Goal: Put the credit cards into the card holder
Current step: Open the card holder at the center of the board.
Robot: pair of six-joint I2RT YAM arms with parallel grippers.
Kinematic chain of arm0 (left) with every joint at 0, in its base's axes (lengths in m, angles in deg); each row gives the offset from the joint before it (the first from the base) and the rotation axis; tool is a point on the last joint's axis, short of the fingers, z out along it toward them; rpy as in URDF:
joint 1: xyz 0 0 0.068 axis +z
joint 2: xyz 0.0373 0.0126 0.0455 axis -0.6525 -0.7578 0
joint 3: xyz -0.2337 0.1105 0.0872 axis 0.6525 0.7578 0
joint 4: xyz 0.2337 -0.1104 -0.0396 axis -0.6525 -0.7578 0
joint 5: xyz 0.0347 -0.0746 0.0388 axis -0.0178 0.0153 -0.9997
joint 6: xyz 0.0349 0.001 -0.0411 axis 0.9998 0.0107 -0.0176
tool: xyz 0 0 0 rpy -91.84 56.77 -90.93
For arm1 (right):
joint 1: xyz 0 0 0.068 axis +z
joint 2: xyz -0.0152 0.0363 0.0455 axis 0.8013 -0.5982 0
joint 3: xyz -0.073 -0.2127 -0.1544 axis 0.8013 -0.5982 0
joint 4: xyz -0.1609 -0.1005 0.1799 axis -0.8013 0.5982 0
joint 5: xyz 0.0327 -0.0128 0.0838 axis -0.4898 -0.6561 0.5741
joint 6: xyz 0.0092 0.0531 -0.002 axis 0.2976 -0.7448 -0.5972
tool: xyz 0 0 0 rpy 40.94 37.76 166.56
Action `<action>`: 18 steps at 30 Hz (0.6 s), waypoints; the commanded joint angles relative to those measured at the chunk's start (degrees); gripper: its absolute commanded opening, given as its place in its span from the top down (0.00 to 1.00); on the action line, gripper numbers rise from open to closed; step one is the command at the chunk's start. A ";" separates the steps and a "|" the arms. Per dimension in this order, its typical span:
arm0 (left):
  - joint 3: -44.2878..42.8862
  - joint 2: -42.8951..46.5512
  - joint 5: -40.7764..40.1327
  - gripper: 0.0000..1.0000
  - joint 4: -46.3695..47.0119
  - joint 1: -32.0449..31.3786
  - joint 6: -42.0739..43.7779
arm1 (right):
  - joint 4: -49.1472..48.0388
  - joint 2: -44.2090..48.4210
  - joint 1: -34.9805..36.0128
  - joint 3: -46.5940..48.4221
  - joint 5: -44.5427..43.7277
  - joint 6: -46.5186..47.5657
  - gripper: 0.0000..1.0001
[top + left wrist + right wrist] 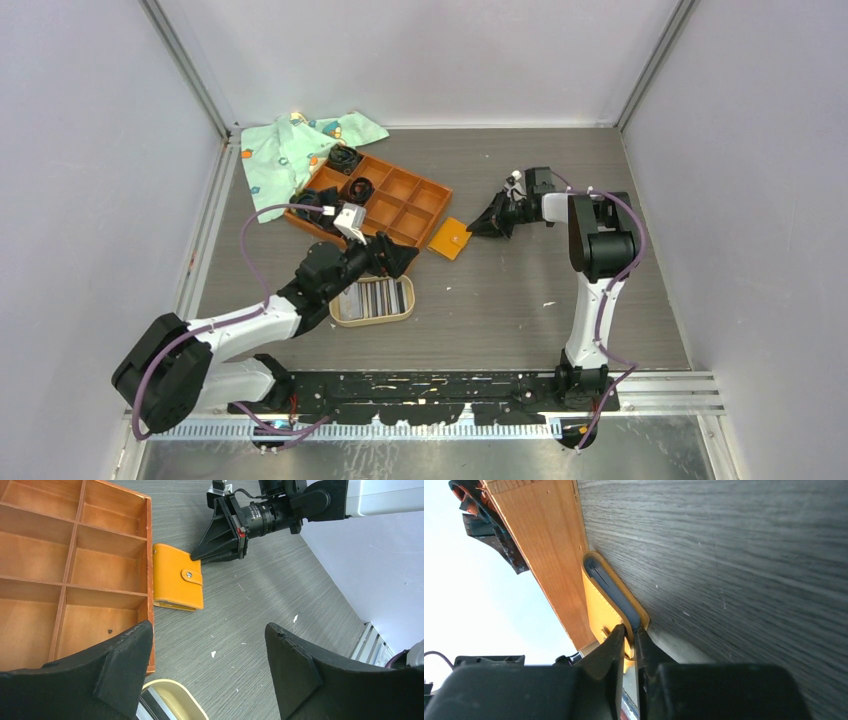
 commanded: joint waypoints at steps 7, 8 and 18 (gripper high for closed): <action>-0.30 -0.65 2.78 0.16 5.23 -0.30 1.00 | -3.19 5.08 -0.71 -1.89 0.20 3.12 0.99; -0.57 -1.03 4.33 0.15 5.40 -0.28 1.27 | -3.08 6.47 -0.89 -2.31 0.54 4.21 0.99; -1.34 -0.35 17.84 0.13 5.81 -1.38 2.13 | 10.23 23.89 -0.66 -3.17 7.08 25.01 0.99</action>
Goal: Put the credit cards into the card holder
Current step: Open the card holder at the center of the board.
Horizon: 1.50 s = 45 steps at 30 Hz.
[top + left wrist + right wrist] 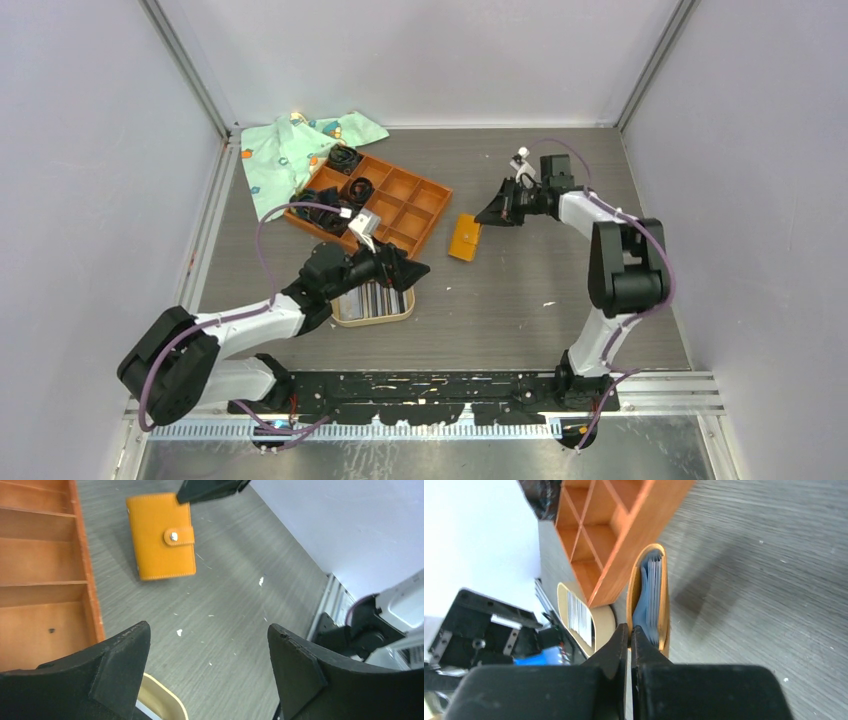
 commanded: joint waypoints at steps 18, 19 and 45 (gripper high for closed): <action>3.69 -3.61 12.65 0.02 24.83 -1.40 4.61 | 37.14 28.97 13.83 0.89 11.19 59.95 0.99; 4.20 -4.34 12.94 0.02 27.27 -1.39 4.47 | 37.75 29.33 14.58 0.88 11.21 61.09 0.99; -0.74 -20.75 12.23 1.00 37.56 -3.21 -16.40 | 32.08 36.01 17.52 -0.46 -7.70 58.37 0.37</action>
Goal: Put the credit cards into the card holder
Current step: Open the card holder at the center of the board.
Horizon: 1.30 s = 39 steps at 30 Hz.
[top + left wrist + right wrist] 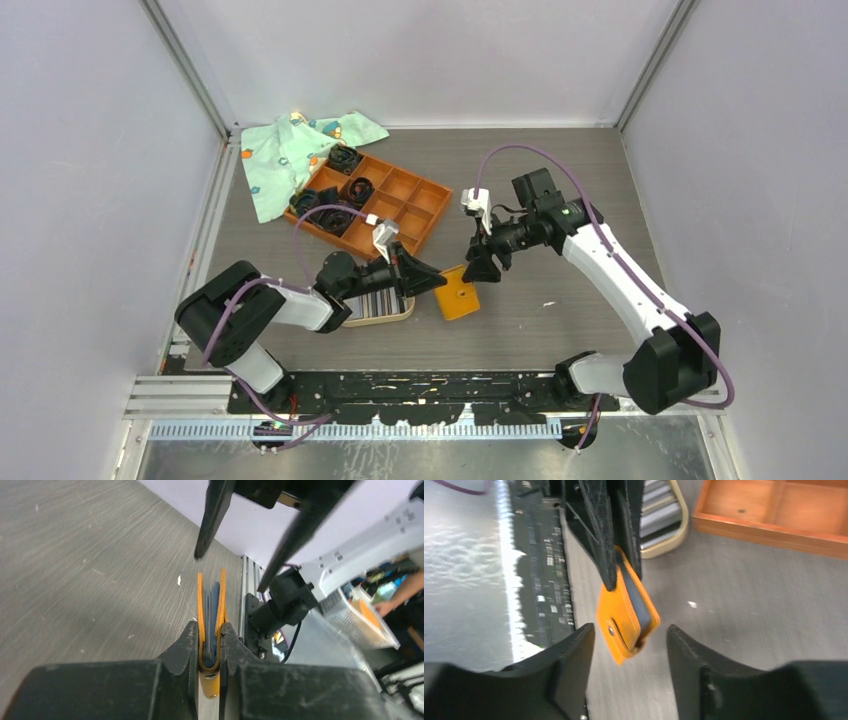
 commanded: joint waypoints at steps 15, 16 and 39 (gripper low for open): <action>-16.03 4.92 -27.72 1.00 -48.22 -8.83 -15.51 | -5.62 11.06 2.28 -17.52 -7.46 37.26 0.32; -16.19 4.53 -27.52 1.00 -47.96 -8.99 -15.63 | -6.49 11.06 2.59 -17.85 -8.53 36.94 0.34; -15.24 4.06 -28.10 1.00 -44.54 -9.05 -19.45 | -19.02 6.51 13.16 -22.94 -22.72 32.74 0.52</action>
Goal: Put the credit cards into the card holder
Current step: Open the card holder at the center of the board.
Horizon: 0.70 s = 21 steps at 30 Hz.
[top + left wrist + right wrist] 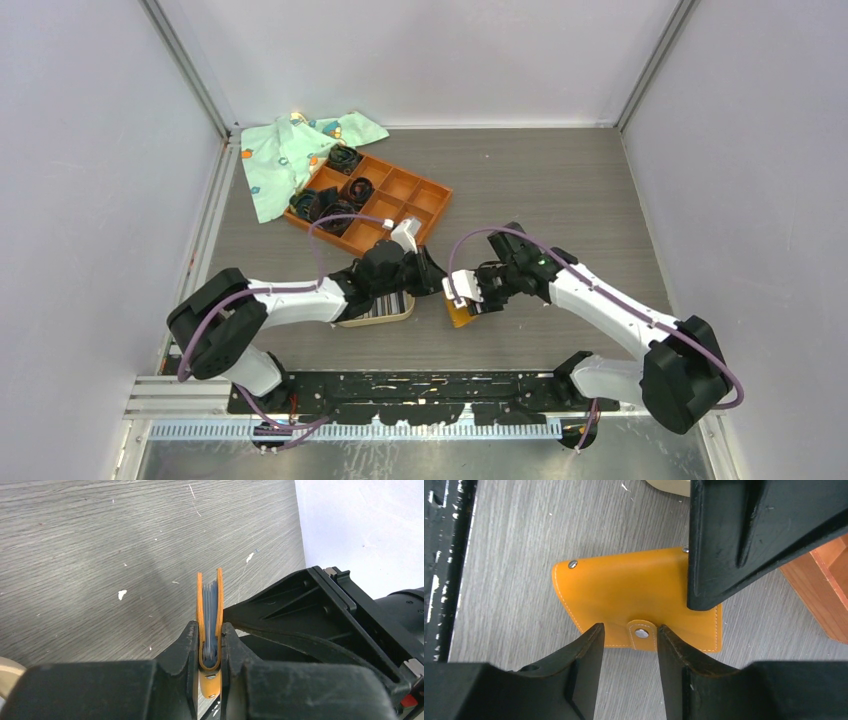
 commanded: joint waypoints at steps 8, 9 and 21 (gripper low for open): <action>1.07 0.70 -1.26 1.00 8.66 -0.16 -3.46 | -6.63 -2.47 4.68 -0.97 -5.66 -2.71 0.71; 1.41 0.73 -1.57 1.00 9.14 -0.20 -3.60 | -6.52 -2.55 4.88 -1.11 -5.57 -2.63 0.72; 3.63 2.75 -6.97 1.00 7.32 -0.13 -1.63 | 1.63 -2.11 5.23 -0.72 -0.08 5.81 0.94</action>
